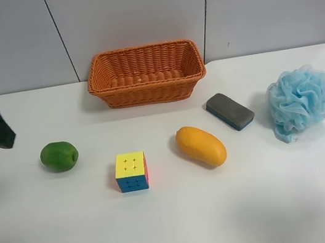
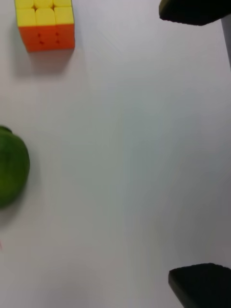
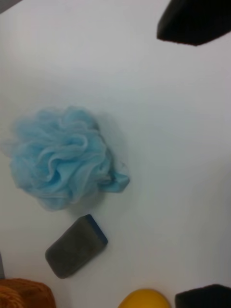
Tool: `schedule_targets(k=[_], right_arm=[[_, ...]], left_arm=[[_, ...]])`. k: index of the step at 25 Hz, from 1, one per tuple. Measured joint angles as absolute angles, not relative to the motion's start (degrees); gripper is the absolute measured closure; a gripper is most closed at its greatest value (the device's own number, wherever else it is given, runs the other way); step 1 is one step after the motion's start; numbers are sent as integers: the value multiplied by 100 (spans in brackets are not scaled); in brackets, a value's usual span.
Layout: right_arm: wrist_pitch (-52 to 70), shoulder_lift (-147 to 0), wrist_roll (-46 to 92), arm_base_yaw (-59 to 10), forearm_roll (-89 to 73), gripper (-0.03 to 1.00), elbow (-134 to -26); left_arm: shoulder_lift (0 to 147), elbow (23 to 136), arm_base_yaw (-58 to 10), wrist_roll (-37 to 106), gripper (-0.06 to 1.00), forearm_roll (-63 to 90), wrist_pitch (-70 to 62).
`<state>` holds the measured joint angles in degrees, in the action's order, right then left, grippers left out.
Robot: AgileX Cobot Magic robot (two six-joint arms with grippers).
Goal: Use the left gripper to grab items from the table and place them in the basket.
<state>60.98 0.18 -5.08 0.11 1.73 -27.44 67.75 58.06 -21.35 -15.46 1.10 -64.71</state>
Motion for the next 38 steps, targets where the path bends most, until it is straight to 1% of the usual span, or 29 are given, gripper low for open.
schedule_targets(k=[3,6,12,25,38], right_arm=[[6098,18,-508,11,173,-2,-2744],[6098,18,-508,11,173,-2,-2744],[6098,18,-508,11,173,-2,-2744],[6098,18,-508,11,173,-2,-2744],[6098,18,-508,11,173,-2,-2744]], left_arm=[[7312,5914,-2785,-2140,-5,0,-6232],[7837,6062,-3251,-2561,-5,0,-5969],[8849,6523,-3746,-2929,-5,0,-5537],[10375,6667,-3800,-2994,-5,760,-4558],[11123,6672,-3800,-3012,-5,842,-3835]])
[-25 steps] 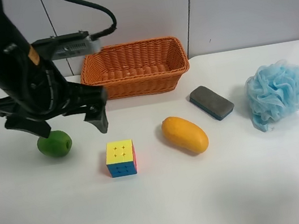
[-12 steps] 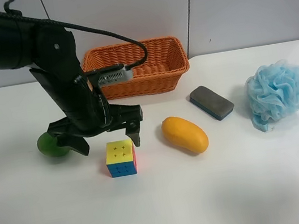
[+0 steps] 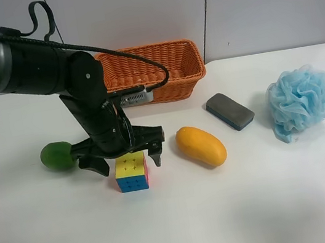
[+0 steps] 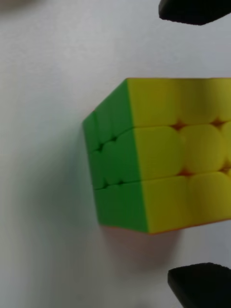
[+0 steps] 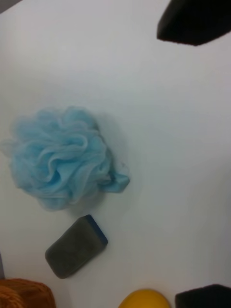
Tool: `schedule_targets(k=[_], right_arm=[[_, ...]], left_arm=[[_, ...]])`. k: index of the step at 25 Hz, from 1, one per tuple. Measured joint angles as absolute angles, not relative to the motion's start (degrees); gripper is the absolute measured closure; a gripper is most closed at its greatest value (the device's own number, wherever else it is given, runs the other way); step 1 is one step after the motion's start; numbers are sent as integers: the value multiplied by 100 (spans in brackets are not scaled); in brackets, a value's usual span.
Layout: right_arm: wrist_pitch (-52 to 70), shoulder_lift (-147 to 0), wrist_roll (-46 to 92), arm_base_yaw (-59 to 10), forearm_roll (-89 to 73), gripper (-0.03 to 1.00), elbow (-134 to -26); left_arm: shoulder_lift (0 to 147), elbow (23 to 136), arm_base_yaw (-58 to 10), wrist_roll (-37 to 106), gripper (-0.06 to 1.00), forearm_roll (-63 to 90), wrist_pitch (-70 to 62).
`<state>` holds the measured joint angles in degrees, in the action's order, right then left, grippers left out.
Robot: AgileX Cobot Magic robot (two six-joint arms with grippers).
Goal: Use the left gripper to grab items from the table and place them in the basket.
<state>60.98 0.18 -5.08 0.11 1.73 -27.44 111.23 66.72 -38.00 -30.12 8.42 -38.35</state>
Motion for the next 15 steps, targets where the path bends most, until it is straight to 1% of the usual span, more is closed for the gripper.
schedule_targets(k=[5,7,8,12,13,15], right_arm=[[6098,18,-508,11,173,-2,-2744],[6098,18,-508,11,173,-2,-2744],[6098,18,-508,11,173,-2,-2744],[6098,18,-508,11,173,-2,-2744],[6098,18,-508,11,173,-2,-2744],[6098,18,-508,11,173,-2,-2744]], left_arm=[[11398,6672,-3800,-3012,-5,761,-3711],[11449,6672,-3800,-3017,-1,748,-3705],[11456,6672,-3800,-3017,4,741,-3705],[11458,6672,-3800,-3017,33,717,-3682],[11458,6672,-3800,-3017,38,710,-3666],[11458,6672,-3800,-3017,37,703,-3602]])
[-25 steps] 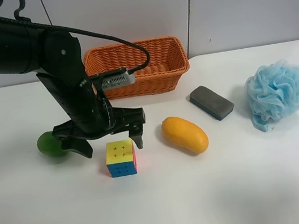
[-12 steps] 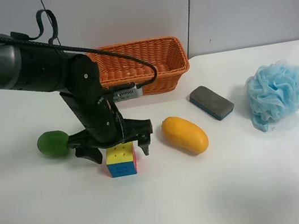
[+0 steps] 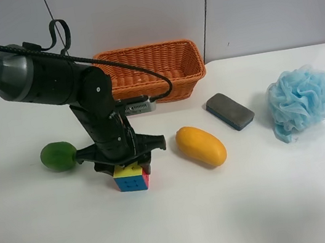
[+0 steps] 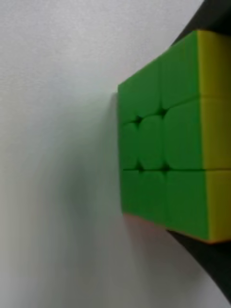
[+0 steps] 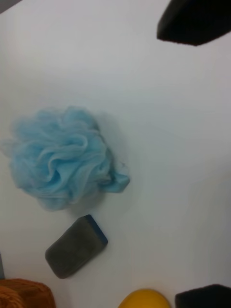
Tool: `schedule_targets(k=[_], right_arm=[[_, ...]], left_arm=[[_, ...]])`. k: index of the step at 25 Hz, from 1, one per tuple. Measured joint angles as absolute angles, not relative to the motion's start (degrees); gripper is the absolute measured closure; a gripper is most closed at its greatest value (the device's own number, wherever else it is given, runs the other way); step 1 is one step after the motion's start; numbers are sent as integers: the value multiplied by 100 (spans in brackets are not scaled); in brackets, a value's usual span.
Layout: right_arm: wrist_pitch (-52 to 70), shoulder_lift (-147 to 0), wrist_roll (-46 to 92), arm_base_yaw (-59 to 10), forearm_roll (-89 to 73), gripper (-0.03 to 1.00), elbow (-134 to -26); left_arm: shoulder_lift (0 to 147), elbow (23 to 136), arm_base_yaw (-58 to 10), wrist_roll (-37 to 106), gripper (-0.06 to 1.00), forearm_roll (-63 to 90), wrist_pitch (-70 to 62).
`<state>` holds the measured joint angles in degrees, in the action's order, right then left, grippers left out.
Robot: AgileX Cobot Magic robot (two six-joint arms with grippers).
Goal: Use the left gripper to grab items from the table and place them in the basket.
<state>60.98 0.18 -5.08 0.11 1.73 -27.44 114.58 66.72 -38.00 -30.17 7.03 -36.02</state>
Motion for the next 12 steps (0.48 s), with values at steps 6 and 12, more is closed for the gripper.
schedule_targets(k=[6,12], right_arm=[[6098,18,-508,11,173,-2,-2744],[6098,18,-508,11,173,-2,-2744]], left_arm=[[11452,6672,-3800,-3017,37,703,-3583],[11032,6672,-3800,-3017,37,703,-3763]])
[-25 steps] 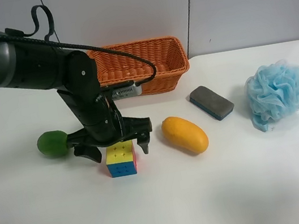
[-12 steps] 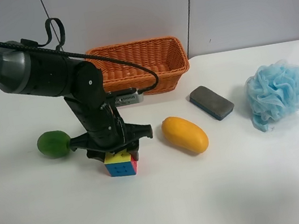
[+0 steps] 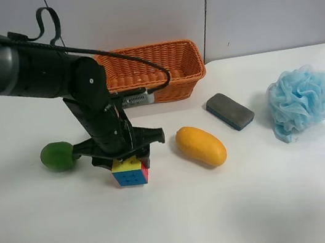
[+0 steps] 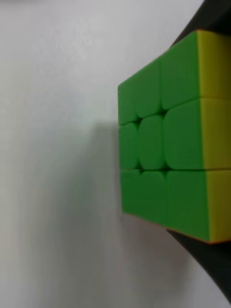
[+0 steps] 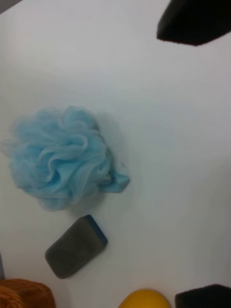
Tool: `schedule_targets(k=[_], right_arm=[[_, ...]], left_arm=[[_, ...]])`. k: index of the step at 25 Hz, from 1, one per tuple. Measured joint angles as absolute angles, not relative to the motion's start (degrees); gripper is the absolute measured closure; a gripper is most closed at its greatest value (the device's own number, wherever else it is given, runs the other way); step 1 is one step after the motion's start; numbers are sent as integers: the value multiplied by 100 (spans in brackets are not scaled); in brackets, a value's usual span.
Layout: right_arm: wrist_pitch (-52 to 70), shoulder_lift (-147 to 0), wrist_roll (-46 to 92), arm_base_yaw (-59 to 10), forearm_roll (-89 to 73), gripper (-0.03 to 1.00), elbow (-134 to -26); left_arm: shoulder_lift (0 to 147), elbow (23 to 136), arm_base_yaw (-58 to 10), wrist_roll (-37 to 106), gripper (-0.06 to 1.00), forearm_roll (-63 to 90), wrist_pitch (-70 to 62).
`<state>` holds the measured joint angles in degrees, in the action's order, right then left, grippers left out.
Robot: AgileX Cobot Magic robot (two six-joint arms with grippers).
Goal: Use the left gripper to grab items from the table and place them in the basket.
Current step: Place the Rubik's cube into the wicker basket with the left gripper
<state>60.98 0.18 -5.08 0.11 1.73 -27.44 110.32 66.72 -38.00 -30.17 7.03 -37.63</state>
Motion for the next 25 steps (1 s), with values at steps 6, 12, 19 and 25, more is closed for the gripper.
schedule_targets(k=[6,12,19,25], right_arm=[[6098,18,-508,11,173,-2,-2744],[6098,18,-508,11,173,-2,-2744],[6098,18,-508,11,173,-2,-2744],[6098,18,-508,11,173,-2,-2744]], left_arm=[[10439,6751,-3800,-3017,37,703,-4018],[10258,7662,-3770,-2951,37,521,-5242],[10506,9160,-3489,-2387,37,205,-6131],[11495,10729,-2973,-1447,37,493,-6492]])
